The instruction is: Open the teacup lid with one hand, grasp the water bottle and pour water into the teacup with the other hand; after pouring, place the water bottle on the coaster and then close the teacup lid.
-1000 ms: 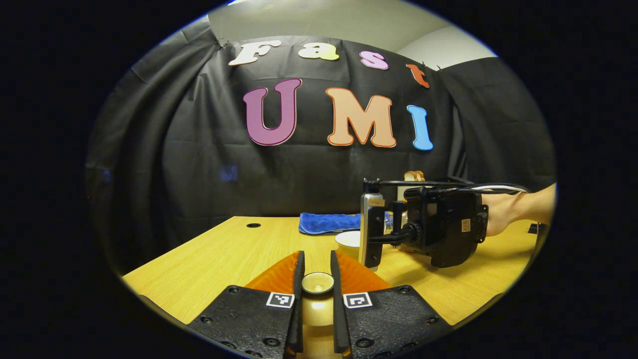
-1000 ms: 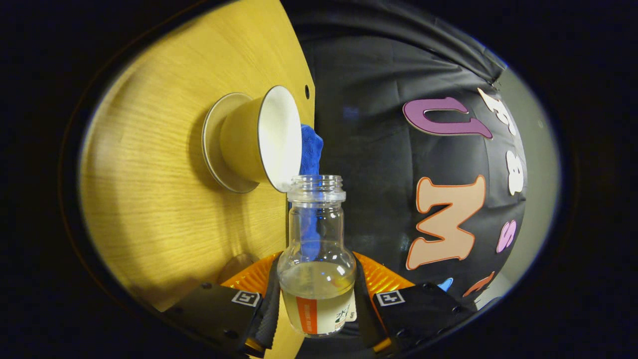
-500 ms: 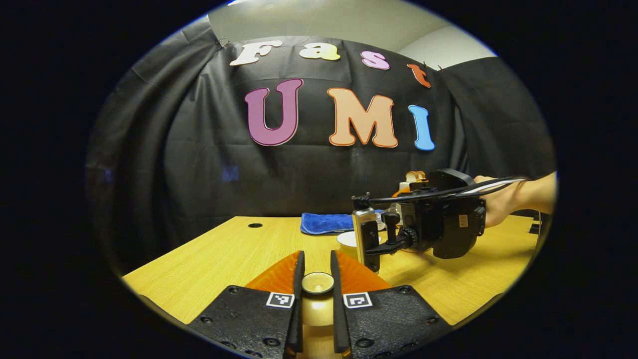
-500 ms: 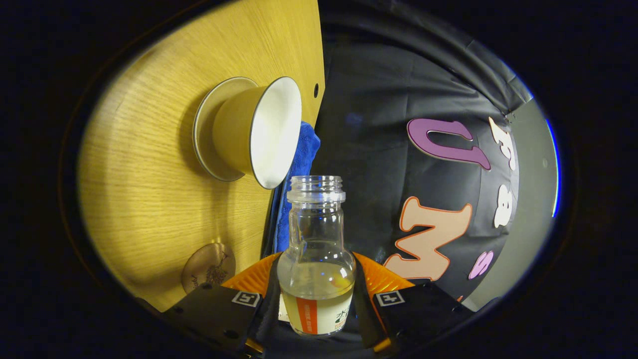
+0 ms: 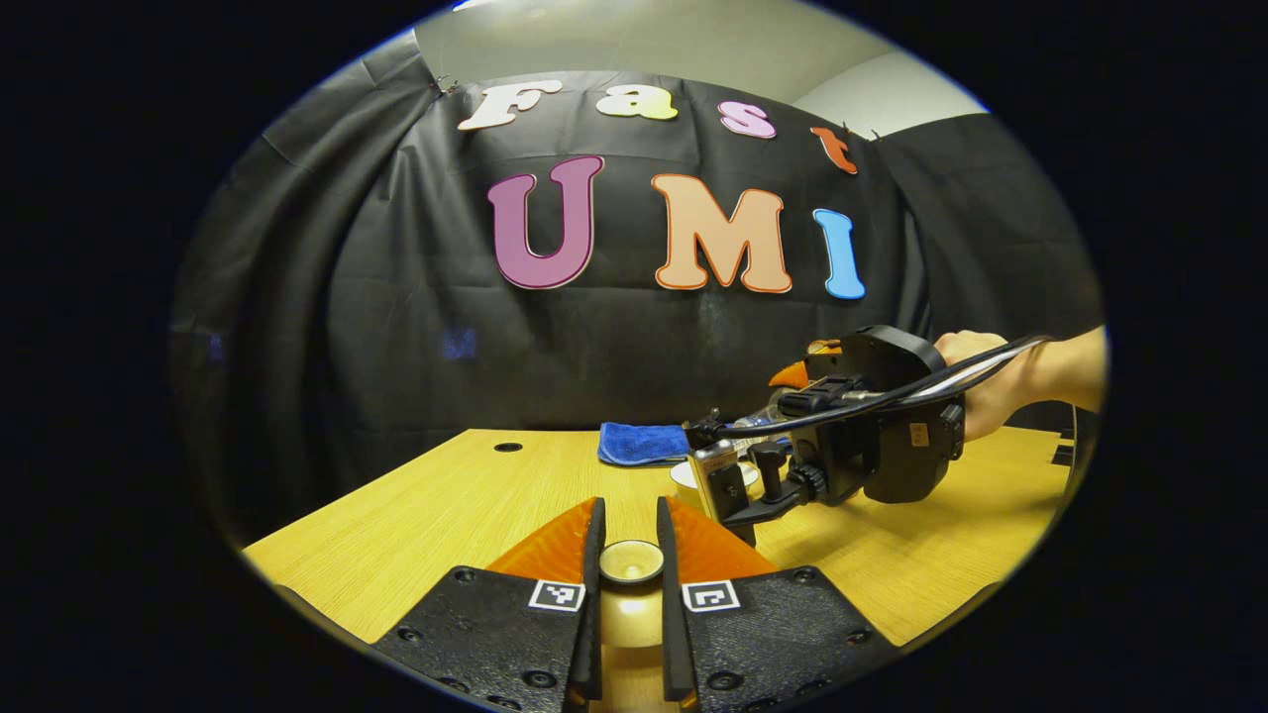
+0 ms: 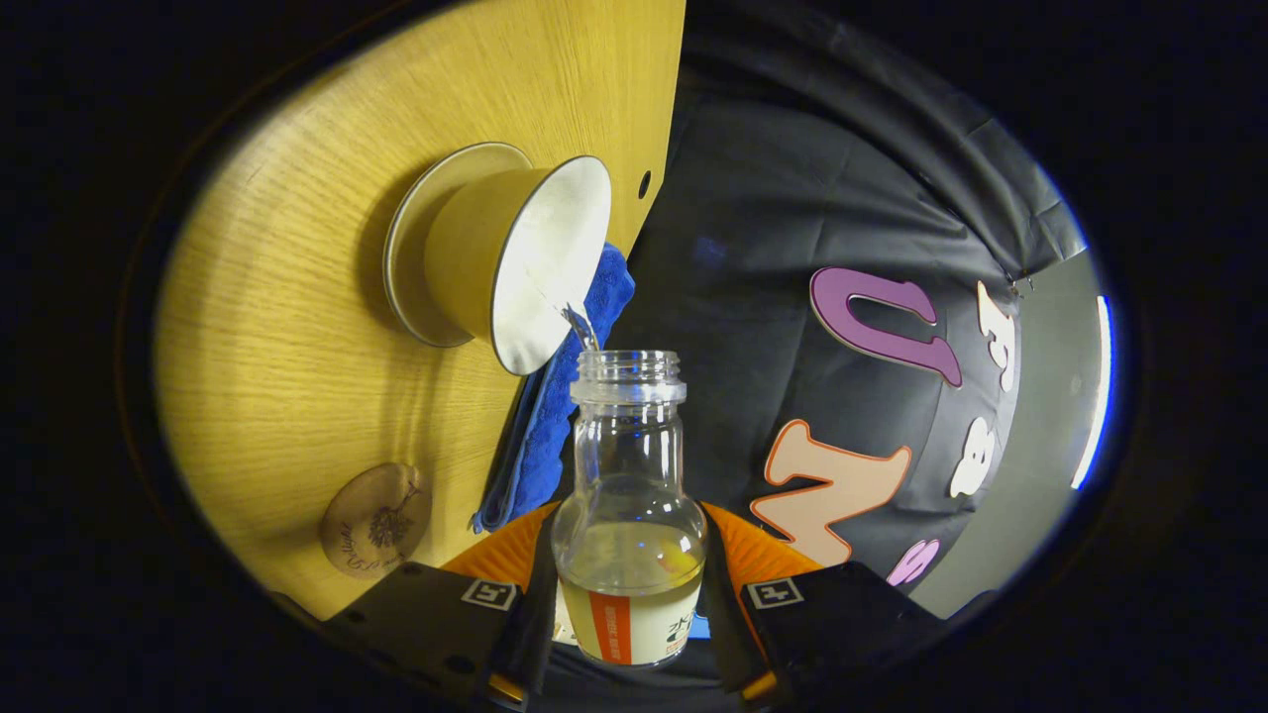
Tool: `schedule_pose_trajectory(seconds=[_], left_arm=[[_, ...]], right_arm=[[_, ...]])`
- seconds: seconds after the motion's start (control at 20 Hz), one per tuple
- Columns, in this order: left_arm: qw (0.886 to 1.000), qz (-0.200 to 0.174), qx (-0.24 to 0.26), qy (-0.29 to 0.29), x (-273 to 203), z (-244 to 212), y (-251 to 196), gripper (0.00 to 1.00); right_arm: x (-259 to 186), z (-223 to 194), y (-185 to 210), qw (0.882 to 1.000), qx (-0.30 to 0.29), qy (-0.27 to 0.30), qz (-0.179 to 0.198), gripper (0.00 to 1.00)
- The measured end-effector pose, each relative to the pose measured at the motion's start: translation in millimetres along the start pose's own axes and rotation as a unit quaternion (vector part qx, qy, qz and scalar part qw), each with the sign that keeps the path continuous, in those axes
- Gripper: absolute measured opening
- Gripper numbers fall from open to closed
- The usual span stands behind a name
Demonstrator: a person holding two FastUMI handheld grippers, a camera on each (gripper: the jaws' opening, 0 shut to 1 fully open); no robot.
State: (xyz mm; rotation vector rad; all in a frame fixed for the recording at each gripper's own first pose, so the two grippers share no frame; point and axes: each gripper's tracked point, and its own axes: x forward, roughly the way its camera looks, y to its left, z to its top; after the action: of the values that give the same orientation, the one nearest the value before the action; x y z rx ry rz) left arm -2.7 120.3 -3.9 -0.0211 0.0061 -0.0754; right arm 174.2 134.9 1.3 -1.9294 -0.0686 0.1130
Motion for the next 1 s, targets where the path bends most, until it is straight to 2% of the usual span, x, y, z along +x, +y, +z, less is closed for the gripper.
schedule_pose_trajectory(seconds=[0.45, 1.0], left_arm=[[1.000, 0.000, 0.000, 0.000, 0.5, 0.5, -0.8, 0.21], [1.000, 0.005, 0.000, 0.000, 0.4, 0.4, 1.7, 0.21]], right_arm=[[-4.4, 9.6, -13.2, 0.997, -0.075, -0.012, -0.028, 0.69], [-3.7, 9.9, -18.0, 0.994, -0.099, -0.017, -0.039, 0.67]])
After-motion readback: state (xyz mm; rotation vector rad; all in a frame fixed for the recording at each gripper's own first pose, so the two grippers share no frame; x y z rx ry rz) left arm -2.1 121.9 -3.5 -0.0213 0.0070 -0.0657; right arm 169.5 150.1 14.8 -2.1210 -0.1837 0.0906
